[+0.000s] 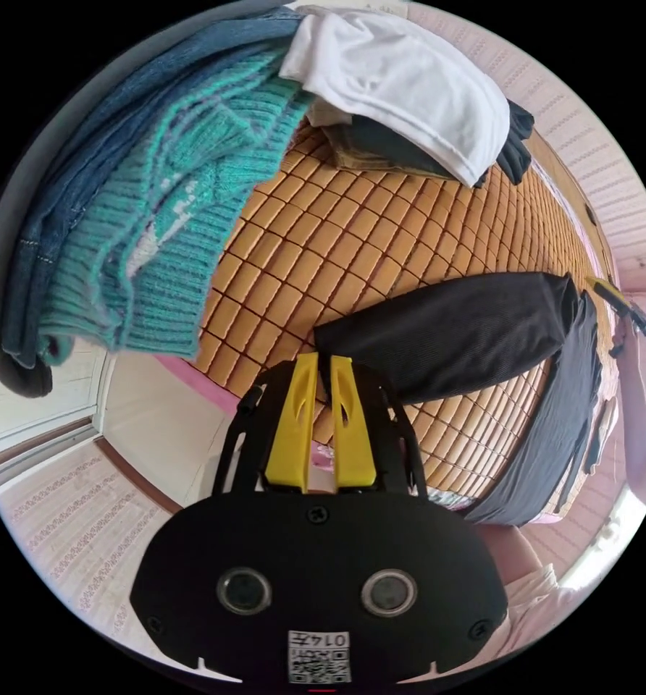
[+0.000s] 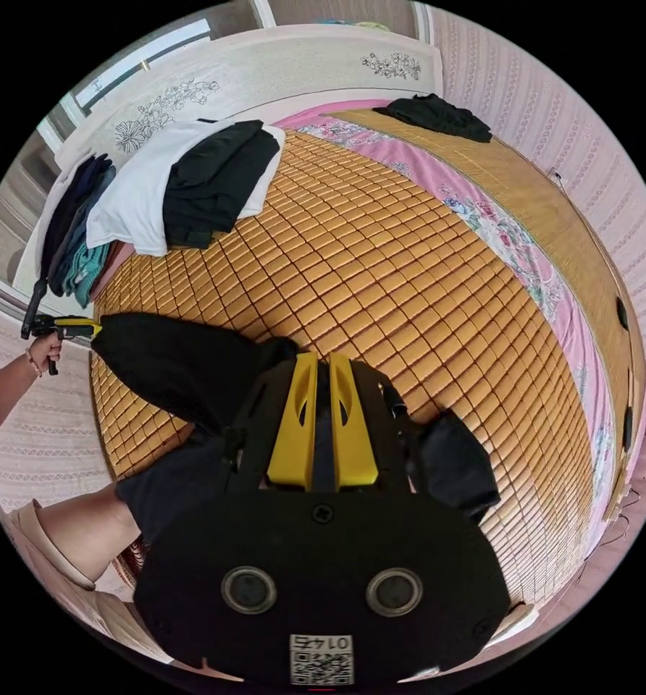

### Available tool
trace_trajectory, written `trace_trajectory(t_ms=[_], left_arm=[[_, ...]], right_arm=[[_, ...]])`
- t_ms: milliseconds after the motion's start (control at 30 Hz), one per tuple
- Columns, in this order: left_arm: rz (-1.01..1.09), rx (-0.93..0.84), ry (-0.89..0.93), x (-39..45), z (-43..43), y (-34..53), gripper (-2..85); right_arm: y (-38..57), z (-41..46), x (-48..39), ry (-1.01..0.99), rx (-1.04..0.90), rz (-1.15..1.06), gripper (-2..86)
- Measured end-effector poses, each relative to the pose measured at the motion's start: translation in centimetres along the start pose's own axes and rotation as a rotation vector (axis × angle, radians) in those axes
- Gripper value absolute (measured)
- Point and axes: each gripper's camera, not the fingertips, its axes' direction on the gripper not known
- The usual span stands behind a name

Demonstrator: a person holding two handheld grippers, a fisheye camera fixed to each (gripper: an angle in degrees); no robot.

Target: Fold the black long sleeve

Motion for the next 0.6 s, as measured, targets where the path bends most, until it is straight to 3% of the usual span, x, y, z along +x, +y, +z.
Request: trace_trajectory(t_ms=[200, 333, 467, 600], left_arm=[[0.053, 0.066, -0.062, 1.2, -4.3, 0.1, 1.4], [0.273, 0.134, 0.032, 8.4, -5.6, -1.4, 2.3], [0.562, 0.154, 0.176, 19.7, -3.8, -4.7, 4.3], [0.733, 0.162, 0.292, 29.7, -1.6, -7.5, 5.2]], right_arm=[[12.8, -5.1, 7.4, 0.15, -0.059, 0.249, 5.9], [19.0, -6.1, 11.6, 0.232, -0.159, 0.372, 8.7], [22.4, -6.8, 14.8, 0.134, -0.083, 0.505, 9.8], [22.4, -5.9, 15.3, 0.03, -0.008, 0.498, 9.1]])
